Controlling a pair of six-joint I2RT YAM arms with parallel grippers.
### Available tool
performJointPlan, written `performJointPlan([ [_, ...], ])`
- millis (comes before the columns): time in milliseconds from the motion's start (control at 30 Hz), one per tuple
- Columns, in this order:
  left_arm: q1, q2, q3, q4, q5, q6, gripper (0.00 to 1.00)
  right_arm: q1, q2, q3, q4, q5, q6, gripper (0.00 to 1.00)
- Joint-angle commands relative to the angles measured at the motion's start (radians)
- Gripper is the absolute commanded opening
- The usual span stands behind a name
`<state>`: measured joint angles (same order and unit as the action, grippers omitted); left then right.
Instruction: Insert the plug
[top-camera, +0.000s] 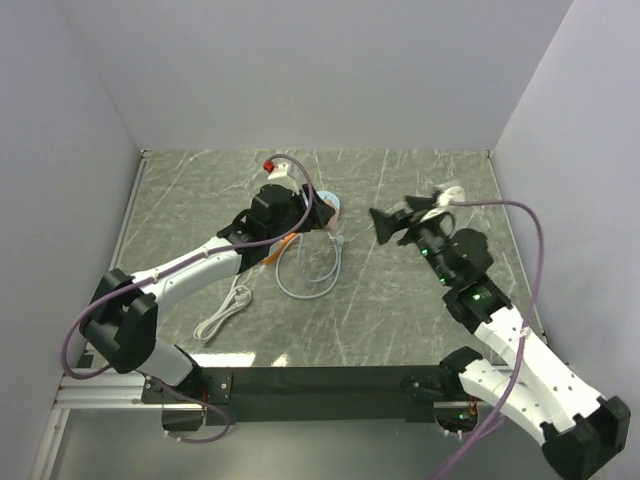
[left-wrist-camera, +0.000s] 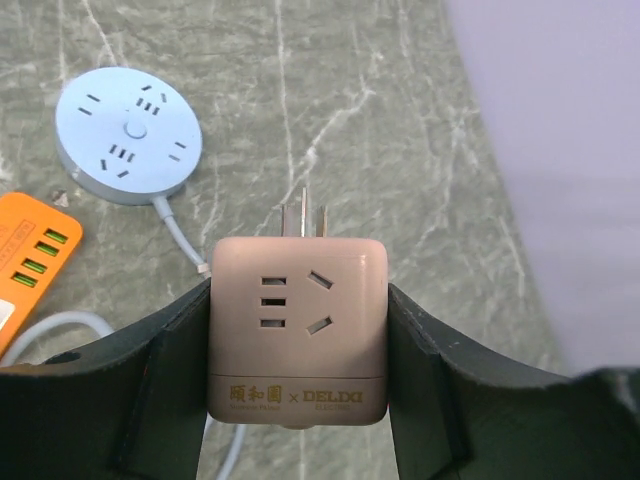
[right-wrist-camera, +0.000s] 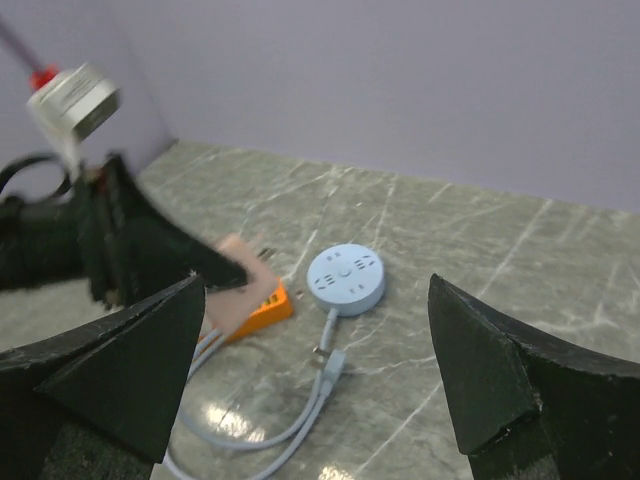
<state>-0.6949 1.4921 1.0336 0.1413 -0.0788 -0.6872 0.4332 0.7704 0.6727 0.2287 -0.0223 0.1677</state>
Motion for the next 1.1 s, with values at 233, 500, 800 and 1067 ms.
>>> performJointPlan([
  [233, 0.032, -0.151, 0.086, -0.114, 0.082, -0.221, 0.01, 0.426, 0.092, -0.018, 0.202, 0.309, -0.376, 0.97],
  [500, 0.063, -0.197, 0.141, -0.27, 0.007, -0.371, 0.01, 0.662, 0.268, 0.001, 0.34, 0.63, -0.614, 0.96],
  [800, 0.087, -0.21, 0.114, -0.282, 0.047, -0.426, 0.01, 0.762, 0.498, 0.102, 0.442, 0.789, -0.803, 0.96],
  [1067, 0.087, -0.243, 0.074, -0.267, 0.043, -0.46, 0.01, 0.762, 0.608, 0.189, 0.469, 0.808, -0.849, 0.97],
])
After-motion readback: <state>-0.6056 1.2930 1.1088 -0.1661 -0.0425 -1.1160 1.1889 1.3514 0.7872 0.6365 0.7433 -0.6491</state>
